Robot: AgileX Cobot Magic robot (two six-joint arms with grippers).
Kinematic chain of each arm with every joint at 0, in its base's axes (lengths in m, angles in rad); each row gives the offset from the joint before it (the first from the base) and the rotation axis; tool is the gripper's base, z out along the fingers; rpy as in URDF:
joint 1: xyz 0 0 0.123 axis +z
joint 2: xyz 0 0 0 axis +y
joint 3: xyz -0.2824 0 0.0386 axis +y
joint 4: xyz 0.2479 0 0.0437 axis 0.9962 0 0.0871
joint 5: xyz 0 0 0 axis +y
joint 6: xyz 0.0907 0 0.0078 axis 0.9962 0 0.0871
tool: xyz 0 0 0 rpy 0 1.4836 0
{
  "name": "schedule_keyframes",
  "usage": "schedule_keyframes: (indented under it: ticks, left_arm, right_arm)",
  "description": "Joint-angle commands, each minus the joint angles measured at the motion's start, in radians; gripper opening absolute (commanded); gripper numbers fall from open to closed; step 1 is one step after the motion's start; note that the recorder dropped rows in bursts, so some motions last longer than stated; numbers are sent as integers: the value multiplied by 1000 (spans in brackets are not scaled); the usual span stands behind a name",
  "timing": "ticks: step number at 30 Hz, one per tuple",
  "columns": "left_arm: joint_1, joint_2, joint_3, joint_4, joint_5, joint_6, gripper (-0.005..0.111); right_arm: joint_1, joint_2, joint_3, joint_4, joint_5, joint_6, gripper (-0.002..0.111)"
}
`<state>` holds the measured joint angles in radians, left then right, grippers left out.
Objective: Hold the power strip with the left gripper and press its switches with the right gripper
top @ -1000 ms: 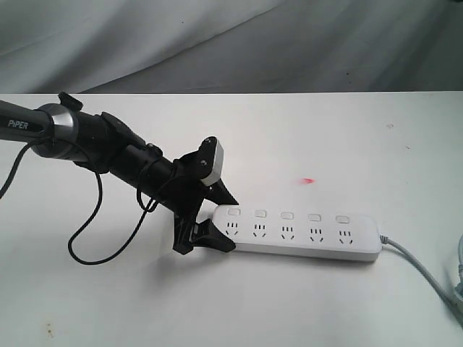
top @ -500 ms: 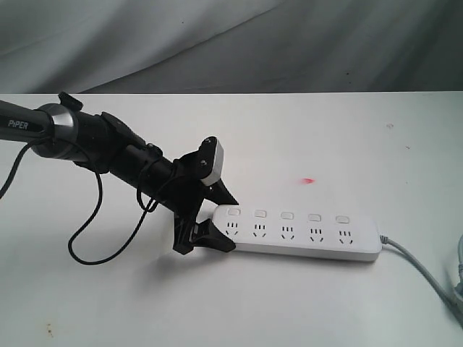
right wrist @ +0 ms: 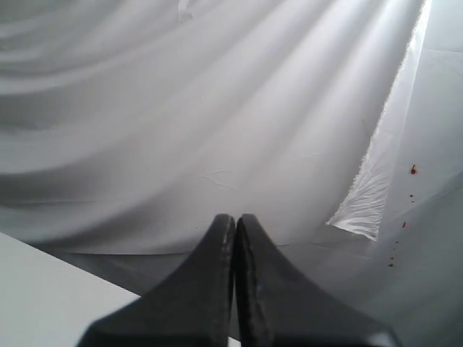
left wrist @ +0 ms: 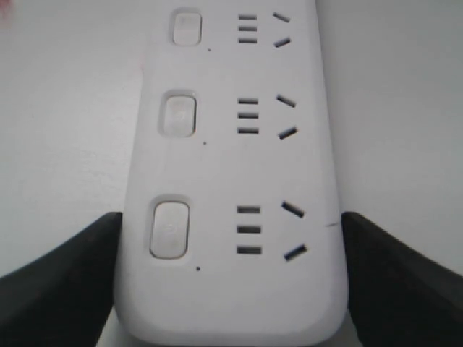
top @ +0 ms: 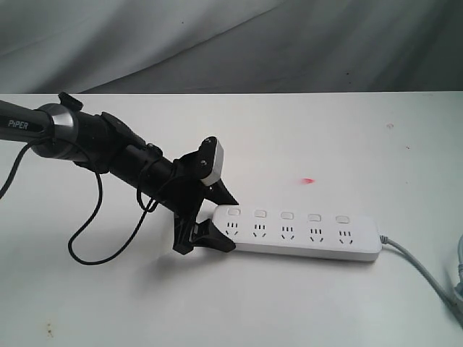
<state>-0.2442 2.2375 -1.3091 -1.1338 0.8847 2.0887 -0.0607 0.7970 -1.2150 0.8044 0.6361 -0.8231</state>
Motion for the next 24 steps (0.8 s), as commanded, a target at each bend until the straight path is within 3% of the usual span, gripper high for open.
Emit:
schedule_keyframes:
  ticks: [1,9,12,16,18,24]
  left_arm:
    - [-3,2,-8,-7,4,5,0]
    - [-3,2,-8,-7,4,5,0]
    - [-3,2,-8,-7,4,5,0]
    - [-3,2,-8,-7,4,5,0]
    - [-3,2,-8,-7,4,5,0]
    - [-3,2,-8,-7,4,5,0]
  right_arm:
    - [2,-1,-1,-9,-4,4,0]
    - [2,-9,-1,-9,-17,23,0]
    - [2,-16,-1,-62,-51,278,0]
    - [2,-55,29,-338,-23,706,0]
    - [2,-85,78,-452,-18,794,0]
    - [2,-188,263,-599,-20,802,0]
